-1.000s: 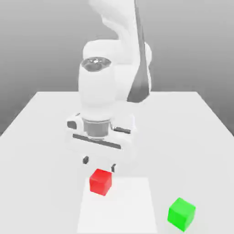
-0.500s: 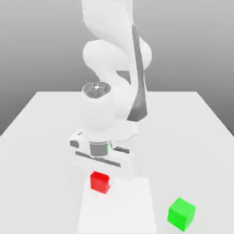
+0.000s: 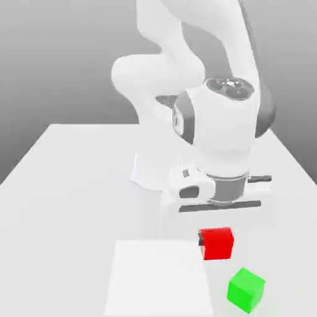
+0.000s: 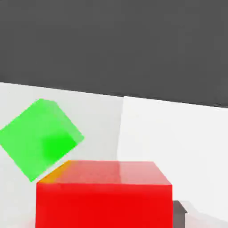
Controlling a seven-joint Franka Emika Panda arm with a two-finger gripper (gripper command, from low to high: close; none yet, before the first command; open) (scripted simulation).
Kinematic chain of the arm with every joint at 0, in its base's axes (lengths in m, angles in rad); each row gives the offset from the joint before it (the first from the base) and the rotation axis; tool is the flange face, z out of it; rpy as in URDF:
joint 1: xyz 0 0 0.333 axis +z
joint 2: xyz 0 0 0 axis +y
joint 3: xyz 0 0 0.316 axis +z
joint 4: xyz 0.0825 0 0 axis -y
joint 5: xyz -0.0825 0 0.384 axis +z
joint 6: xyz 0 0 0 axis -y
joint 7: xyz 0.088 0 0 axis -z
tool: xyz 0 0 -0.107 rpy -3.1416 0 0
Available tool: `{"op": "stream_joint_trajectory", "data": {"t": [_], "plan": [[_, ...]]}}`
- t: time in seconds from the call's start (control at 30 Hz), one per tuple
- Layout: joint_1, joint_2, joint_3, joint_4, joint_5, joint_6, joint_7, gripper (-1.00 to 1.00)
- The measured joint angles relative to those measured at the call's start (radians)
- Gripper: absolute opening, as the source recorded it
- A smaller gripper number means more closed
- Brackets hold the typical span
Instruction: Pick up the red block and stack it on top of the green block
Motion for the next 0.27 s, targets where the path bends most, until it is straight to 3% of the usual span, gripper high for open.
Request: {"op": "stream_joint_trajectory", "data": {"t": [0.13, 0.17, 0.27], "plan": [[0.029, 0.130, -0.016, 0.034, -0.056, 0.094, 0.024, -1.00], [0.036, 0.160, -0.024, 0.036, -0.068, 0.121, 0.033, 1.00], [0.036, 0.160, -0.024, 0.036, -0.068, 0.121, 0.033, 1.00]]}}
